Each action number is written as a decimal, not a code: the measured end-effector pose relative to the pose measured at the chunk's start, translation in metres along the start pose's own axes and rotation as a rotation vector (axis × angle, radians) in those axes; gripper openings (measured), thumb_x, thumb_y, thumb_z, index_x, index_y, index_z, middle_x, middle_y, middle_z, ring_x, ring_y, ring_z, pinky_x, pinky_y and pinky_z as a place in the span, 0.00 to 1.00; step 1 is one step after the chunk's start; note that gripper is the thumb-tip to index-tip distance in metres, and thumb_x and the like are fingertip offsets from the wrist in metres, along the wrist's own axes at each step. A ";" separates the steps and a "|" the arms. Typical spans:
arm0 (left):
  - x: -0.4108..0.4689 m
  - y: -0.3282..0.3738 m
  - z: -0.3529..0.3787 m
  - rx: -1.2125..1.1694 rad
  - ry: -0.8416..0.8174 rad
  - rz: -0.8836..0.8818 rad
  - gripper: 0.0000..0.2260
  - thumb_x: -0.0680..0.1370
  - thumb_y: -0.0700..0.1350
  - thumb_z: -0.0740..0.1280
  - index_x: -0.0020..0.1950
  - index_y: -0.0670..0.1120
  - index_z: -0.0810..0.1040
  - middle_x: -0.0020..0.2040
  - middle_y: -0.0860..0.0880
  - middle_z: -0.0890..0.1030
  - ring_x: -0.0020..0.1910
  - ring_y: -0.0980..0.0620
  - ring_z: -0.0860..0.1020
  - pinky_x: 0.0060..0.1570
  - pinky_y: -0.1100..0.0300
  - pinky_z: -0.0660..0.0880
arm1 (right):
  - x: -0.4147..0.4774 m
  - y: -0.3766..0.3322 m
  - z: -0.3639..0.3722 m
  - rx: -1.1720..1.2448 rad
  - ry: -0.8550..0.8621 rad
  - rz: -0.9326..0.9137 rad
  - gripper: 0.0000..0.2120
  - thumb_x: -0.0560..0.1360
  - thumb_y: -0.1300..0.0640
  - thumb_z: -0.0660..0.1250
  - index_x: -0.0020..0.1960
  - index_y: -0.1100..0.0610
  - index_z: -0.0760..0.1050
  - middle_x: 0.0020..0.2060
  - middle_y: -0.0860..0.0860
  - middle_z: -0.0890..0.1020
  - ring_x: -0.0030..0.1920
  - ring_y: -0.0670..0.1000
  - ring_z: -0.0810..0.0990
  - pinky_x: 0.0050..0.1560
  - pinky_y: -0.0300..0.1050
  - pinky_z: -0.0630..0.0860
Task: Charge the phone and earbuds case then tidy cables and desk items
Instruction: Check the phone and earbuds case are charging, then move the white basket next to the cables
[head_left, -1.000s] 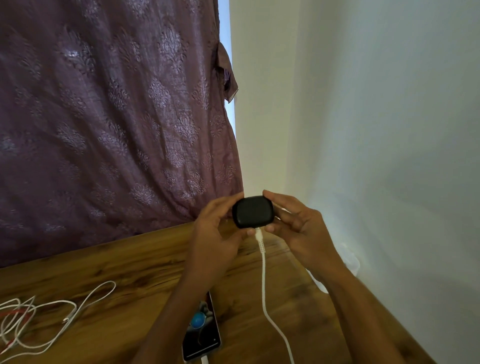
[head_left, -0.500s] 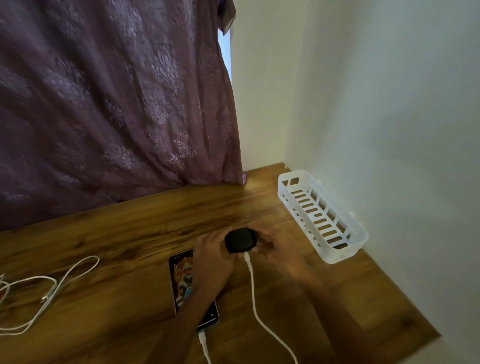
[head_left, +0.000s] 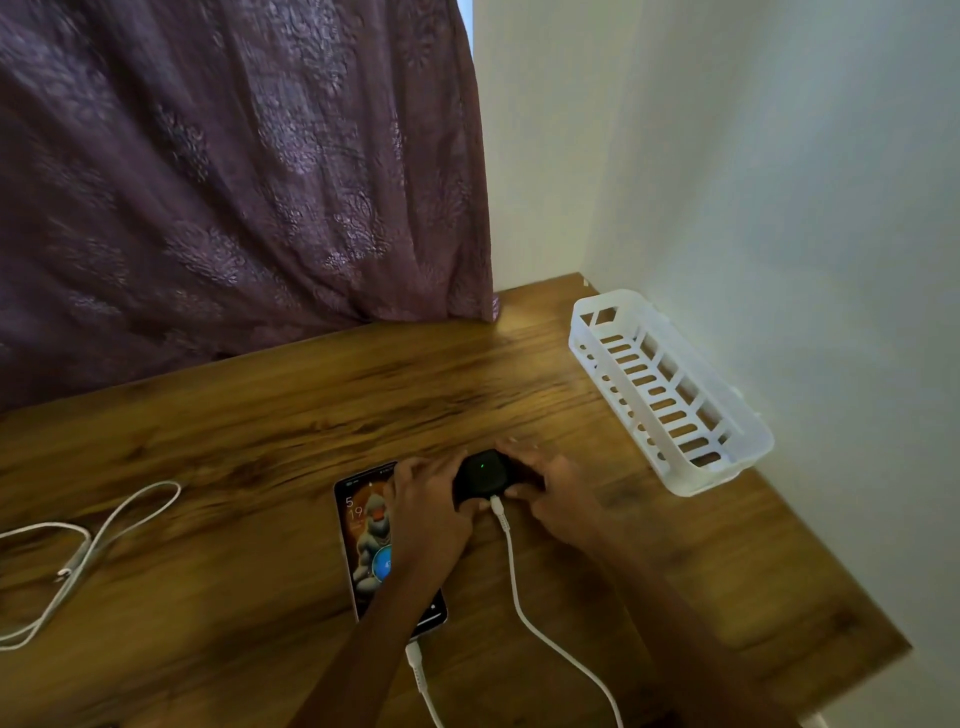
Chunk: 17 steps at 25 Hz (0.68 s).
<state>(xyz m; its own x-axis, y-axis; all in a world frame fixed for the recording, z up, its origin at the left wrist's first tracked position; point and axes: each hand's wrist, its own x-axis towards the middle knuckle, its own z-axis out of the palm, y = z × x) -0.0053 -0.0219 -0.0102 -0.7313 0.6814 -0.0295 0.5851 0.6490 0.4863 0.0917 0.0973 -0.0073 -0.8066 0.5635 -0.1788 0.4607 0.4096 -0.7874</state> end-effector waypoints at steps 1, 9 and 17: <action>0.000 0.001 -0.001 -0.006 -0.009 -0.005 0.27 0.73 0.54 0.67 0.71 0.54 0.64 0.67 0.50 0.71 0.67 0.50 0.61 0.65 0.55 0.58 | -0.001 -0.001 0.000 0.008 0.000 -0.004 0.27 0.74 0.67 0.64 0.69 0.51 0.65 0.70 0.49 0.67 0.72 0.48 0.62 0.68 0.37 0.55; 0.007 0.050 -0.030 -0.036 -0.108 0.113 0.26 0.77 0.42 0.63 0.73 0.48 0.58 0.73 0.49 0.63 0.73 0.48 0.56 0.71 0.52 0.56 | -0.023 -0.008 -0.022 0.074 0.274 -0.077 0.24 0.74 0.61 0.66 0.68 0.47 0.67 0.68 0.43 0.69 0.68 0.40 0.63 0.68 0.38 0.61; 0.010 0.161 0.006 -0.682 -0.381 -0.032 0.20 0.78 0.49 0.61 0.70 0.48 0.66 0.66 0.50 0.72 0.66 0.50 0.70 0.57 0.59 0.69 | -0.051 0.038 -0.118 -0.001 0.899 0.303 0.17 0.75 0.54 0.65 0.63 0.57 0.72 0.62 0.55 0.76 0.60 0.54 0.75 0.60 0.44 0.70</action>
<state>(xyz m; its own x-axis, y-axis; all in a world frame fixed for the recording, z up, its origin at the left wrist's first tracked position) 0.0840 0.0917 0.0624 -0.5015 0.8150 -0.2903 0.1308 0.4031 0.9058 0.1941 0.1684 0.0413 -0.0652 0.9871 0.1466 0.6045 0.1559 -0.7812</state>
